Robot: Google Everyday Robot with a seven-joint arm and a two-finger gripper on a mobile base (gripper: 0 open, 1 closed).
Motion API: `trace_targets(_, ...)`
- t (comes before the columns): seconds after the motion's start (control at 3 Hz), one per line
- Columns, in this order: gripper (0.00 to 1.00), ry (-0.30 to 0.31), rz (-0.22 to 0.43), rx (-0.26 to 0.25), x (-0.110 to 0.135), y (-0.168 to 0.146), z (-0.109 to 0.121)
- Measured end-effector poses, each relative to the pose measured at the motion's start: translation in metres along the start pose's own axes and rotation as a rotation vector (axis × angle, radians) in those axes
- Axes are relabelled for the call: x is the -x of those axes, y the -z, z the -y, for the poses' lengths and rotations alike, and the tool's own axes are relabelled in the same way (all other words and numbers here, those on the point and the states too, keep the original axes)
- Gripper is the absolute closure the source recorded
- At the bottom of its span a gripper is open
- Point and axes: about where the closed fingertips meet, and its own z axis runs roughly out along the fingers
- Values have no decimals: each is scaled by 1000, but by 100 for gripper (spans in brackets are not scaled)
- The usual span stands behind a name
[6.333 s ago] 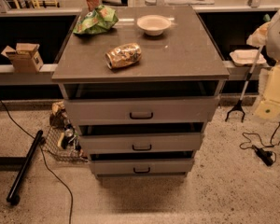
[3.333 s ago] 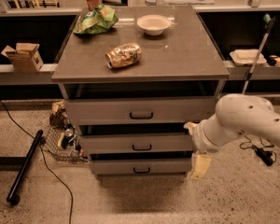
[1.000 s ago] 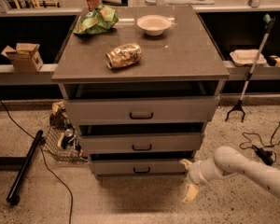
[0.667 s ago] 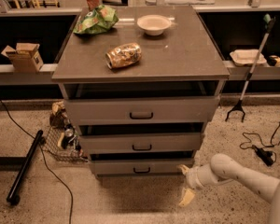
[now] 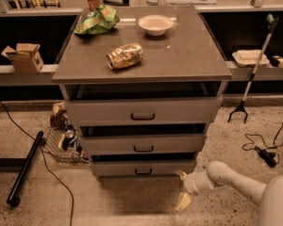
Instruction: Open bottom drawer
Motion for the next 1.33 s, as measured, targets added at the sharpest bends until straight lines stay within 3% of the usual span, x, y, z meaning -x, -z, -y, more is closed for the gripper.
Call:
trace_targets(0.33,0,36,-5,8,-1,-9,4)
trace_targets(0.67,0,173,-84,3,0,-29,28)
trace_targets(1.33,0,415,-194,-38,26,-53,64)
